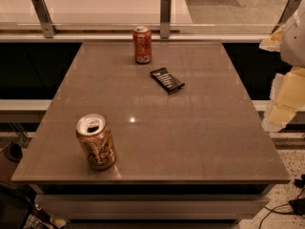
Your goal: Move rxbar chocolate near orange can
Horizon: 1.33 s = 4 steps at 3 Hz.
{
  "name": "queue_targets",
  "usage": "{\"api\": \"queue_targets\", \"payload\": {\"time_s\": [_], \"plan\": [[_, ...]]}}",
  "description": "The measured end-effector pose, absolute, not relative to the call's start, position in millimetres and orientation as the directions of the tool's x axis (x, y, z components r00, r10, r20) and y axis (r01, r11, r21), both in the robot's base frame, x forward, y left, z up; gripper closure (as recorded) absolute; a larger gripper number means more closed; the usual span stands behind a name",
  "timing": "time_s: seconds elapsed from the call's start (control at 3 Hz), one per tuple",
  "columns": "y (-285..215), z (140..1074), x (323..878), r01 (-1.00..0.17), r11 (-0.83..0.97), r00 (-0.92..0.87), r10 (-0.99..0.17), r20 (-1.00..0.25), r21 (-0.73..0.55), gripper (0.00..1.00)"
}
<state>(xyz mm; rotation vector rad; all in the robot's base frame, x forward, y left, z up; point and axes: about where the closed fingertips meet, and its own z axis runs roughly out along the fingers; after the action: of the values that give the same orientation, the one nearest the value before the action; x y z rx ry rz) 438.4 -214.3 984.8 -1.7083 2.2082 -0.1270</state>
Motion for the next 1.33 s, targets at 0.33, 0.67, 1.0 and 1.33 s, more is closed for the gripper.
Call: {"api": "queue_targets", "payload": {"time_s": [0.33, 0.67, 1.0, 1.33], "plan": [[-214, 985, 438, -0.921, 0.271, -0.215, -0.952, -0.216, -0.28, 0.0], [-203, 981, 442, -0.911, 0.3, -0.223, -0.936, -0.274, -0.284, 0.0], [-183, 973, 447, -0.895, 0.349, -0.233, -0.896, -0.377, -0.278, 0.0], [-162, 964, 458, -0.868, 0.42, -0.252, -0.832, -0.494, -0.264, 0.0]]}}
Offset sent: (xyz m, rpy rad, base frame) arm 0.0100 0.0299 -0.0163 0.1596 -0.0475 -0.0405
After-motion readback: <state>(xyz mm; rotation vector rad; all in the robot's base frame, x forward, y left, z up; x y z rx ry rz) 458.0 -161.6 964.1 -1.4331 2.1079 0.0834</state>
